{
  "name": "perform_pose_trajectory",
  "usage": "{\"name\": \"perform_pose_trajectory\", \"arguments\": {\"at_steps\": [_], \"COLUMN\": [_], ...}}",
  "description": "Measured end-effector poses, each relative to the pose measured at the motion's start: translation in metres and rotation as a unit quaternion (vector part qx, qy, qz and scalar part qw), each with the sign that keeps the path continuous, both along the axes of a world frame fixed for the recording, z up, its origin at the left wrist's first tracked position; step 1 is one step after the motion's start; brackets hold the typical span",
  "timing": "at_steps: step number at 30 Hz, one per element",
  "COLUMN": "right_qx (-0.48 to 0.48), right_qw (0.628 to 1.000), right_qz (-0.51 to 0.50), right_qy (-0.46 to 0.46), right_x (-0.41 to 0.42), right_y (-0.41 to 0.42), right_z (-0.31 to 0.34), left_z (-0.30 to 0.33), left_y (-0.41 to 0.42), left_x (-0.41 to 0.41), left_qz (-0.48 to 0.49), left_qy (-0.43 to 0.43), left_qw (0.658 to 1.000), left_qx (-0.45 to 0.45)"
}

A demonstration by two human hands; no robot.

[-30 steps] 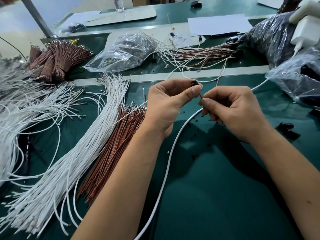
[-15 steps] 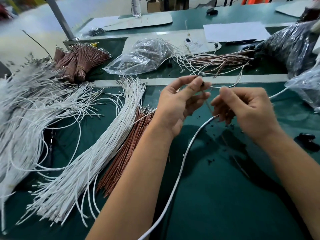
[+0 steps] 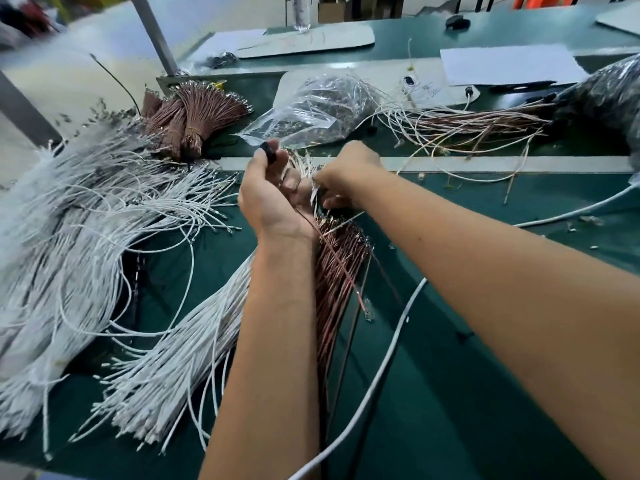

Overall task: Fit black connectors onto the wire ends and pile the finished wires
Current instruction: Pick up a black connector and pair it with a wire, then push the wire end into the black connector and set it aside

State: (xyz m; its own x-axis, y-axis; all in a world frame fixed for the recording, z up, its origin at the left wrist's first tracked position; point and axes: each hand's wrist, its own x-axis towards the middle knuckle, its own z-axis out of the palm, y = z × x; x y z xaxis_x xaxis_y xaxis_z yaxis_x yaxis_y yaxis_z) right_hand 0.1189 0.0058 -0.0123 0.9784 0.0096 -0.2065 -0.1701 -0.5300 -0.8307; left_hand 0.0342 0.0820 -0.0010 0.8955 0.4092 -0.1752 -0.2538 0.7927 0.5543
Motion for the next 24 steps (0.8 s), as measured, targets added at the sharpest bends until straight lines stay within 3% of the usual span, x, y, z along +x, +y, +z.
{"name": "perform_pose_trajectory", "arguments": {"at_steps": [7, 11, 20, 24], "right_qx": [-0.001, 0.067, 0.149, 0.233], "right_qw": [1.0, 0.997, 0.979, 0.97], "right_qz": [-0.022, 0.024, -0.066, 0.015], "right_qy": [0.019, 0.022, -0.12, -0.067], "right_x": [0.002, -0.008, -0.012, -0.015], "right_y": [-0.001, -0.011, -0.036, -0.059], "right_z": [-0.001, 0.001, 0.027, 0.046], "left_z": [0.0, 0.001, 0.002, 0.001], "left_y": [-0.001, -0.005, -0.012, -0.018], "left_x": [0.001, 0.0, -0.002, -0.003], "left_qz": [-0.003, 0.002, 0.013, 0.0], "left_qy": [0.024, 0.024, 0.0, 0.004], "left_qw": [1.0, 0.999, 0.996, 0.99], "left_qx": [0.017, 0.029, 0.083, 0.14]}}
